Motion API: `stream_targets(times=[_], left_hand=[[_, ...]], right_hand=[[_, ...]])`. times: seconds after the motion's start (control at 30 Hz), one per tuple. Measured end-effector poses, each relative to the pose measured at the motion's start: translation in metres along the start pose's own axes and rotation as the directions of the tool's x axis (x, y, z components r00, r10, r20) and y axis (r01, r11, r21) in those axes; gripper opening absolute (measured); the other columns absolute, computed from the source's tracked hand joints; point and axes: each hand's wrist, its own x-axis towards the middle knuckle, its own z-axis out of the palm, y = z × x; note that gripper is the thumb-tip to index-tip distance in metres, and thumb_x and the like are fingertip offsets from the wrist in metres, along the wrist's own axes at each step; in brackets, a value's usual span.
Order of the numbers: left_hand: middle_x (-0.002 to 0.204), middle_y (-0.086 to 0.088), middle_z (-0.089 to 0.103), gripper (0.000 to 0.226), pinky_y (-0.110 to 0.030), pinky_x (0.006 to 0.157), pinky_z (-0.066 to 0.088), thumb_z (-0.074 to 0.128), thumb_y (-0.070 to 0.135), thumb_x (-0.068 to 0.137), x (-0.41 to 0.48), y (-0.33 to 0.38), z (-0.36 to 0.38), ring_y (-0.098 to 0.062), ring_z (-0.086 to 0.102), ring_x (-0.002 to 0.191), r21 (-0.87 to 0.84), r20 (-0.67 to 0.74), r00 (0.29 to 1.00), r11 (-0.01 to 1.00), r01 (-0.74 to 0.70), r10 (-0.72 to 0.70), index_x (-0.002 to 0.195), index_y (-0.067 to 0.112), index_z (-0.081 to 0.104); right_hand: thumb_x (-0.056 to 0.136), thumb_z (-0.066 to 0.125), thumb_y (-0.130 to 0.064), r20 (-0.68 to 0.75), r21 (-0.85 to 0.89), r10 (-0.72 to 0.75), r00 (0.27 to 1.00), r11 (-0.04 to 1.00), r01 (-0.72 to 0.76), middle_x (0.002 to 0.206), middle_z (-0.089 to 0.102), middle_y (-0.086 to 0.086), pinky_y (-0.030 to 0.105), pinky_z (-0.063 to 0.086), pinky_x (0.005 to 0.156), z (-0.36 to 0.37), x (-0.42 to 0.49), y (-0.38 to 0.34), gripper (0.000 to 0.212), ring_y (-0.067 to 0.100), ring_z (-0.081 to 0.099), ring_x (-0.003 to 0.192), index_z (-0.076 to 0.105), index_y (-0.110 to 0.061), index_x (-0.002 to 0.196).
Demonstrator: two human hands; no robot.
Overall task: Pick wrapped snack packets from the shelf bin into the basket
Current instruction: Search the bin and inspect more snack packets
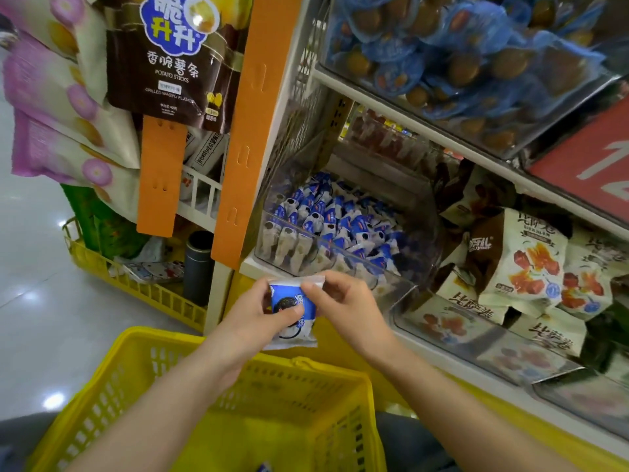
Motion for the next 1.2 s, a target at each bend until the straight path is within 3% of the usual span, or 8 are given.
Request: stream_targets(times=[0.13, 0.27, 0.57, 0.7, 0.8, 0.97, 1.1, 1.2], left_hand=[[0.084, -0.008, 0.068, 0.014, -0.028, 0.064, 0.051, 0.059, 0.024, 0.088, 0.001, -0.005, 0.005, -0.015, 0.066, 0.071, -0.008, -0.066, 0.998, 1.000, -0.022, 0.022, 0.097, 0.014, 0.060], [0.076, -0.010, 0.064, 0.018, -0.018, 0.052, 0.048, 0.054, 0.021, 0.091, 0.006, -0.013, 0.008, -0.007, 0.062, 0.061, 0.014, -0.151, 0.988, 1.000, -0.028, 0.029, 0.088, 0.004, 0.060], [0.077, -0.009, 0.068, 0.017, -0.017, 0.047, 0.047, 0.055, 0.026, 0.091, 0.007, -0.019, 0.010, -0.009, 0.068, 0.064, -0.024, -0.160, 0.983, 0.996, 0.089, -0.092, 0.085, 0.012, 0.062], [0.088, -0.004, 0.073, 0.024, -0.027, 0.065, 0.055, 0.065, 0.029, 0.083, 0.007, -0.019, 0.008, -0.013, 0.070, 0.077, -0.021, -0.093, 0.985, 0.990, 0.141, -0.143, 0.103, 0.016, 0.060], [0.097, -0.009, 0.071, 0.037, -0.025, 0.065, 0.057, 0.071, 0.013, 0.078, 0.006, -0.020, 0.006, -0.016, 0.070, 0.080, -0.027, -0.113, 0.984, 0.991, 0.132, -0.135, 0.111, 0.011, 0.055], [0.087, 0.000, 0.074, 0.022, -0.022, 0.069, 0.053, 0.067, 0.018, 0.081, 0.007, -0.020, 0.000, -0.008, 0.069, 0.078, -0.105, -0.225, 0.974, 0.994, 0.010, -0.034, 0.102, 0.014, 0.063], [0.078, 0.005, 0.073, 0.007, -0.020, 0.066, 0.054, 0.059, 0.018, 0.088, 0.007, -0.020, -0.002, -0.004, 0.068, 0.073, 0.019, -0.320, 0.944, 0.997, -0.075, 0.077, 0.089, 0.022, 0.066], [0.081, 0.004, 0.071, 0.013, -0.024, 0.068, 0.052, 0.055, 0.016, 0.091, 0.006, -0.020, -0.003, -0.008, 0.065, 0.075, 0.290, -0.303, 0.923, 0.946, -0.146, 0.236, 0.088, 0.019, 0.067]], right_hand=[[0.090, 0.056, -0.009, 0.031, 0.203, 0.067, 0.997, 0.976, -0.072, 0.072, 0.063, 0.012, 0.023, 0.047, 0.055, 0.008, -0.004, 0.012, 0.012, 0.009, 0.055, 0.062, 0.063, 0.000, 0.086], [0.090, 0.057, -0.008, 0.081, 0.246, 0.094, 0.992, 0.963, -0.111, 0.069, 0.061, 0.001, 0.012, 0.044, 0.051, 0.013, -0.009, 0.020, 0.009, -0.003, 0.054, 0.054, 0.064, -0.002, 0.088], [0.090, 0.058, -0.024, 0.040, -0.412, -0.337, 0.941, 0.852, 0.322, 0.087, 0.060, -0.002, 0.020, 0.043, 0.068, 0.009, -0.019, 0.018, 0.013, 0.007, 0.054, 0.078, 0.066, -0.014, 0.093], [0.089, 0.059, -0.018, -0.074, -0.211, -0.187, 0.980, 0.963, 0.167, 0.079, 0.058, -0.008, 0.010, 0.042, 0.067, 0.008, -0.013, 0.019, 0.007, -0.003, 0.053, 0.072, 0.064, -0.014, 0.085], [0.092, 0.054, -0.016, -0.143, 0.047, 0.087, 0.986, 0.996, -0.081, 0.082, 0.065, 0.002, 0.026, 0.055, 0.065, 0.006, -0.006, 0.020, 0.012, 0.010, 0.062, 0.070, 0.056, -0.018, 0.080], [0.095, 0.047, -0.006, 0.056, 0.495, 0.332, 0.941, 0.809, -0.315, 0.078, 0.064, 0.007, 0.017, 0.054, 0.054, 0.002, -0.006, 0.020, 0.007, 0.004, 0.063, 0.059, 0.049, -0.009, 0.089], [0.093, 0.048, -0.003, 0.229, 0.248, 0.341, 0.912, 0.885, -0.394, 0.103, 0.066, 0.017, 0.019, 0.055, 0.063, 0.003, -0.010, 0.022, 0.017, 0.012, 0.064, 0.079, 0.044, -0.011, 0.107], [0.085, 0.062, -0.008, 0.241, -0.058, 0.263, 0.934, 0.965, -0.256, 0.129, 0.051, 0.003, 0.029, 0.050, 0.092, 0.006, -0.015, 0.025, 0.047, 0.014, 0.055, 0.108, 0.040, -0.015, 0.126]])
